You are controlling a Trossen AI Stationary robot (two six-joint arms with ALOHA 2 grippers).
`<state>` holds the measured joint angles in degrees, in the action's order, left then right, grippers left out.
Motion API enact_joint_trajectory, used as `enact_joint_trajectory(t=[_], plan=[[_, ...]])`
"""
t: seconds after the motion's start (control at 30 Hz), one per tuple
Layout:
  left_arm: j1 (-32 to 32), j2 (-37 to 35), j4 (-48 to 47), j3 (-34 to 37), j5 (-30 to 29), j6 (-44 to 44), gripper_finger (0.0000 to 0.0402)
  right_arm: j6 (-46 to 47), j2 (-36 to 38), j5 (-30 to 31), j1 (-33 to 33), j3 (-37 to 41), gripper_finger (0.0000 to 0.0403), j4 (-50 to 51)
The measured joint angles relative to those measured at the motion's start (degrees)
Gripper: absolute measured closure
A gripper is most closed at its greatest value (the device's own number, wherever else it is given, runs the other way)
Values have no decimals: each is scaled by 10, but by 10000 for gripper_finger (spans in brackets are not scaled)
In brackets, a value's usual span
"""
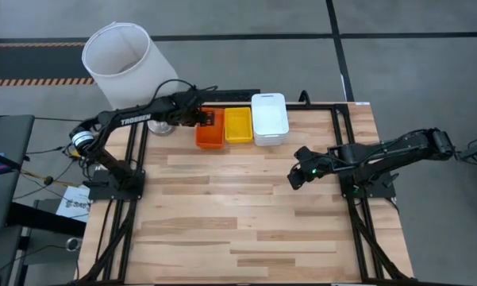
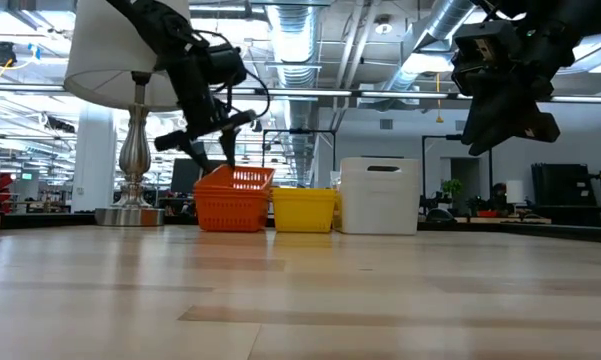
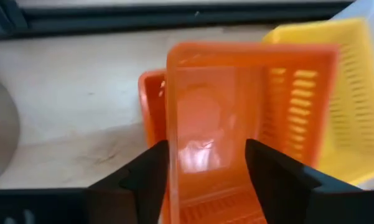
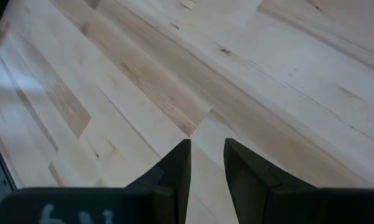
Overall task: Stack baskets by color
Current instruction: Stack the bottom orange bin on top of the top orange bin
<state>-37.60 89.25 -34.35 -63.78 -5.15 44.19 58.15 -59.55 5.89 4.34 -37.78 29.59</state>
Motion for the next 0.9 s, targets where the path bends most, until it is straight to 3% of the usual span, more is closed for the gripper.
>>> enact_joint_trajectory(t=[0.17,0.4,0.53,0.9], plan=[[2,0,-13,-44,-11,6,186,-1,0,0,0,0,285,0],[2,0,-14,-70,-31,0,205,-2,0,0,0,0,285,0],[2,9,7,-70,-71,-21,229,-2,0,0,0,0,285,0],[1,107,84,-70,-97,-56,323,7,0,-1,0,0,285,0]])
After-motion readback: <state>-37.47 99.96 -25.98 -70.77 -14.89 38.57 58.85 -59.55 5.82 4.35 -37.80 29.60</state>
